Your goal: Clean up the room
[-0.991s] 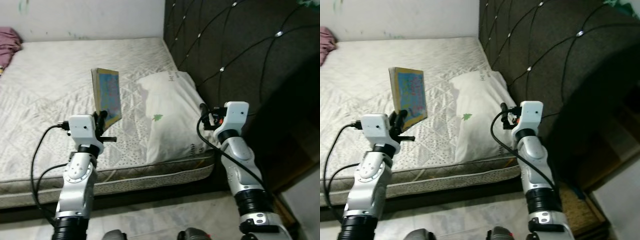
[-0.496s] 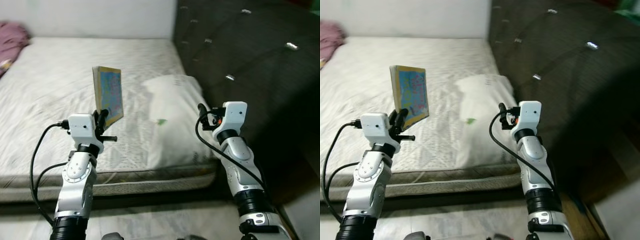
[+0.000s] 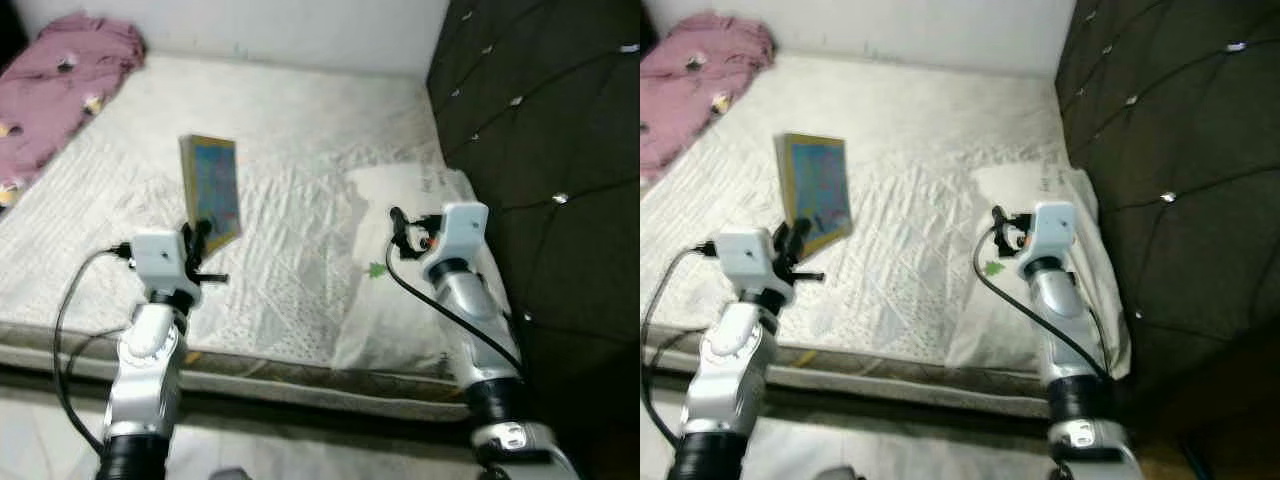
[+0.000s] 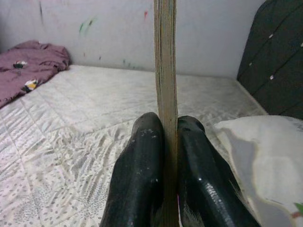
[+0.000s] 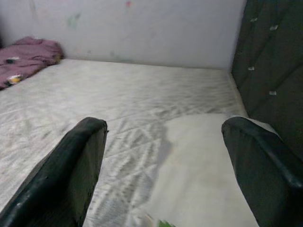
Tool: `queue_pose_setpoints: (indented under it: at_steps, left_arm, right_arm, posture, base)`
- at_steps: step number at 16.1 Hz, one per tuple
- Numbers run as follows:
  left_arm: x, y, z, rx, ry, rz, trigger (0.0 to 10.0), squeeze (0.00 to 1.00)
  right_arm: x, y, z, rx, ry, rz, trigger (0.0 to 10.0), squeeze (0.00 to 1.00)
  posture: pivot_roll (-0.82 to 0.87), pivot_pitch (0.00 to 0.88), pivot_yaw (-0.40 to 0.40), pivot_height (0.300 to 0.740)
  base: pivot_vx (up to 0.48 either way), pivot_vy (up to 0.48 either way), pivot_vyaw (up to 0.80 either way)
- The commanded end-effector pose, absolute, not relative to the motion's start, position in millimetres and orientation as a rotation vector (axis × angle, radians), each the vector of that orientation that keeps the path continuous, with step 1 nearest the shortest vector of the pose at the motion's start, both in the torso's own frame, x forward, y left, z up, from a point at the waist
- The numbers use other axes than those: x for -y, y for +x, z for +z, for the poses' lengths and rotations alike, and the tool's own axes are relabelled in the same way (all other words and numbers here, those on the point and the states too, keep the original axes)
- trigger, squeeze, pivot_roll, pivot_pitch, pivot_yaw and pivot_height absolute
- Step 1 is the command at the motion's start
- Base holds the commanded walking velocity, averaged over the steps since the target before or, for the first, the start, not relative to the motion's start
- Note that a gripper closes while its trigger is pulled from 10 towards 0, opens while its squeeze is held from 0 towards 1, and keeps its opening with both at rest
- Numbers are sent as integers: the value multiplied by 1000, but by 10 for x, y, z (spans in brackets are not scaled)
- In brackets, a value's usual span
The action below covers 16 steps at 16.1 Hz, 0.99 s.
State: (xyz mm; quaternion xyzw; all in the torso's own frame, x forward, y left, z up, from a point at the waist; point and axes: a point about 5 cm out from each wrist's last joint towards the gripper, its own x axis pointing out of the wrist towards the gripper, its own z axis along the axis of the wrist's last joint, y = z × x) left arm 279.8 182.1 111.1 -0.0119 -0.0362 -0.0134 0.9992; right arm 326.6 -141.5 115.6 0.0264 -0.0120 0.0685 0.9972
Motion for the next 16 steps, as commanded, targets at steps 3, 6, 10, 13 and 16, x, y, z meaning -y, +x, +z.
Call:
queue_pose_setpoints:
  at_steps: [3, 6, 10, 13, 16]
  left_arm:
    - [-1759, 2828, 1229, 125, -31, -56, 10000, 0]
    - [-1752, 2846, 1223, 117, -21, -45, 10000, 0]
    - [-1760, 2872, 1231, 109, -23, -40, 10000, 0]
    - [-1772, 2882, 1244, 106, -33, -45, 10000, 0]
    - [-1773, 2878, 1232, 101, -58, -48, 10000, 0]
  right_arm:
    - [1520, 3270, 1183, 33, 39, 112, 10000, 0]
    - [1522, 3272, 1174, 31, 40, 110, 10000, 0]
    - [1530, 3278, 1172, 30, 42, 104, 10000, 0]
    - [1506, 3304, 1205, 37, 43, 105, 10000, 0]
    - [1481, 3308, 1215, 40, 45, 108, 10000, 0]
  posture:
    - [-24, 0, -25, 740]
    - [-22, 0, -25, 740]
    - [-14, 0, -31, 740]
    - [-7, 0, -30, 740]
    - [-13, 0, -24, 740]
  base:
    - [401, 0, 0]
    - [97, 0, 0]
    - [0, 0, 0]
    - [0, 461, 0]
    - [0, 480, 0]
